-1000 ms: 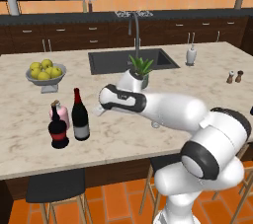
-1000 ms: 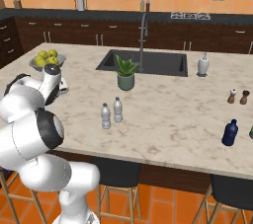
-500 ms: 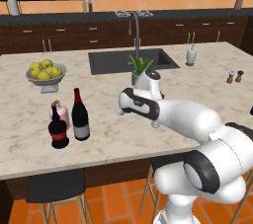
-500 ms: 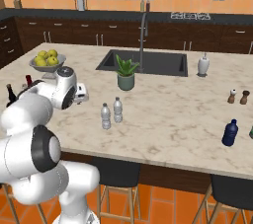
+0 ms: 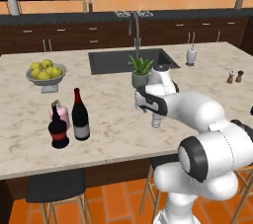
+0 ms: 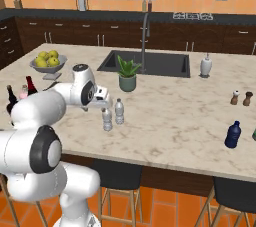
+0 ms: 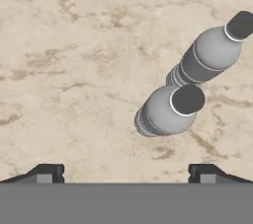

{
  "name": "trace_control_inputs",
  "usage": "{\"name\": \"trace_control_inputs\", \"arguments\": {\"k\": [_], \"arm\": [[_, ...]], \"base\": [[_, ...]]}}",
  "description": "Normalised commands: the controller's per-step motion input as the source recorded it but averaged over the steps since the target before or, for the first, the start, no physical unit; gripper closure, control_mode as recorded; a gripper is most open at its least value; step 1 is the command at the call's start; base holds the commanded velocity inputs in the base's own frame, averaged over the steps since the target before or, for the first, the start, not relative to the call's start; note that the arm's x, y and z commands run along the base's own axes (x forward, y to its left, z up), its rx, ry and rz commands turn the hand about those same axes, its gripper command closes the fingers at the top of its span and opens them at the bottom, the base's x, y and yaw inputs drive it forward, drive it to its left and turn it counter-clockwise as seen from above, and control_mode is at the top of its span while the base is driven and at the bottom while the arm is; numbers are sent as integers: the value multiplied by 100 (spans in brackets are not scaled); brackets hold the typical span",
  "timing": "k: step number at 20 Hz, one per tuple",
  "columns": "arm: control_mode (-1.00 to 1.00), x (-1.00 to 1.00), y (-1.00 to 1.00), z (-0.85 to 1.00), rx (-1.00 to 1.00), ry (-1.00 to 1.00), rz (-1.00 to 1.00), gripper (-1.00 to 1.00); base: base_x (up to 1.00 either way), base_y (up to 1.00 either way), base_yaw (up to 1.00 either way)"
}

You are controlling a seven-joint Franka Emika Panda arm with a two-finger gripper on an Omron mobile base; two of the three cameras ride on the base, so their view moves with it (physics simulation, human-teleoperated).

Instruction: Move the plastic bottles in the middle to the plastics group, and the glass bottles in the middle to the glass group.

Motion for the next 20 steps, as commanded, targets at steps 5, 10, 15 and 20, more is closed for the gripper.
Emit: {"name": "trace_control_inputs", "arguments": {"k": [5,10,15,20], "arm": [[-100,0,-70,-1,7,2,-22,-100],[-100,15,-22,0,4,-1,-4,-100],[-100,30,-2,-4,6,0,0,-100],[-100,21,0,-6,3,0,0,-100]], "base": [[0,0,0],[0,0,0],[0,0,0],[0,0,0]]}}
